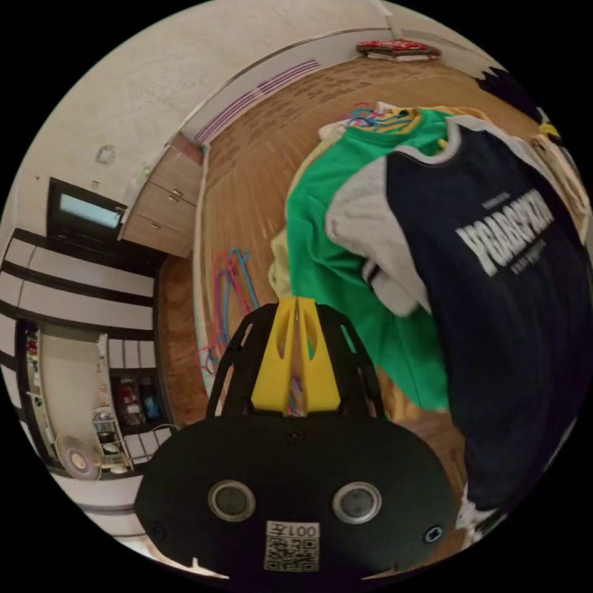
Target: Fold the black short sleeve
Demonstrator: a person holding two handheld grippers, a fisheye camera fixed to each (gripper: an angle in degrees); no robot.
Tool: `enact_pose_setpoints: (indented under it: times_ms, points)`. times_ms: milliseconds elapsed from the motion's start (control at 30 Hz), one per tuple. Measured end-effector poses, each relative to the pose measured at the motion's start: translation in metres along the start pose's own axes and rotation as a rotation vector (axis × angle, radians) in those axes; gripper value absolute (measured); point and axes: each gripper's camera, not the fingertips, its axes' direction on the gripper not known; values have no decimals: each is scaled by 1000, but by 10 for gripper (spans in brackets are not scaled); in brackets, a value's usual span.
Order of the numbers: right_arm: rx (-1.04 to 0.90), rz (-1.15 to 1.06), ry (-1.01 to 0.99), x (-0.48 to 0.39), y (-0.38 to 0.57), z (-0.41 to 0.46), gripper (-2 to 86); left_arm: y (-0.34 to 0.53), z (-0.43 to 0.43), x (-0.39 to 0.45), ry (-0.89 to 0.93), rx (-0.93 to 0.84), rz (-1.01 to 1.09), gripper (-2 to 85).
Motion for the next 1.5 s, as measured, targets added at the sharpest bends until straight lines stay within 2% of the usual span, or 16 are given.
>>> enact_pose_setpoints:
  times_ms: [100, 200, 333, 467, 533, 633, 733, 900, 1000, 1067, 1133, 1300, 1367, 1500]
  points:
    - [33, -93, -109, -16, 81, -31, 54, 68, -17, 7, 194, 25, 74, -8]
    - [-23, -158, -225, -46, 165, -48, 90, 142, -30, 30, 394, 45, 150, -1]
    - [-105, -117, -449, -84, 260, -56, 129, 230, -36, 75, 574, -13, 252, 43]
    - [-150, -29, -534, -103, 326, -49, 141, 285, -31, 111, 769, -89, 286, 81]
    - [-153, 59, -544, -98, 347, -40, 141, 299, -28, 123, 819, -121, 290, 85]
    - [-108, 215, -716, -79, 376, -24, 122, 318, -32, 140, 876, -108, 276, 45]
    - [-56, 264, -894, -75, 395, -13, 84, 334, -42, 151, 846, -72, 274, 1]
    - [60, 231, -833, -79, 414, -27, 31, 362, -68, 148, 750, 30, 195, -9]
    - [141, 235, -746, -68, 423, -52, 19, 378, -99, 129, 613, 112, 113, -9]
    - [250, 223, -687, -52, 429, -85, 15, 392, -133, 105, 458, 198, 46, -8]
    - [301, 209, -637, -42, 433, -110, 12, 402, -154, 89, 408, 241, 0, -7]
    - [303, 168, -494, -37, 441, -140, 7, 415, -167, 117, 595, 232, 187, 36]
    - [263, 201, -404, -37, 450, -132, 6, 418, -154, 160, 688, 148, 305, 77]
    - [223, 261, -456, -40, 468, -106, 4, 428, -146, 199, 727, 114, 350, 85]
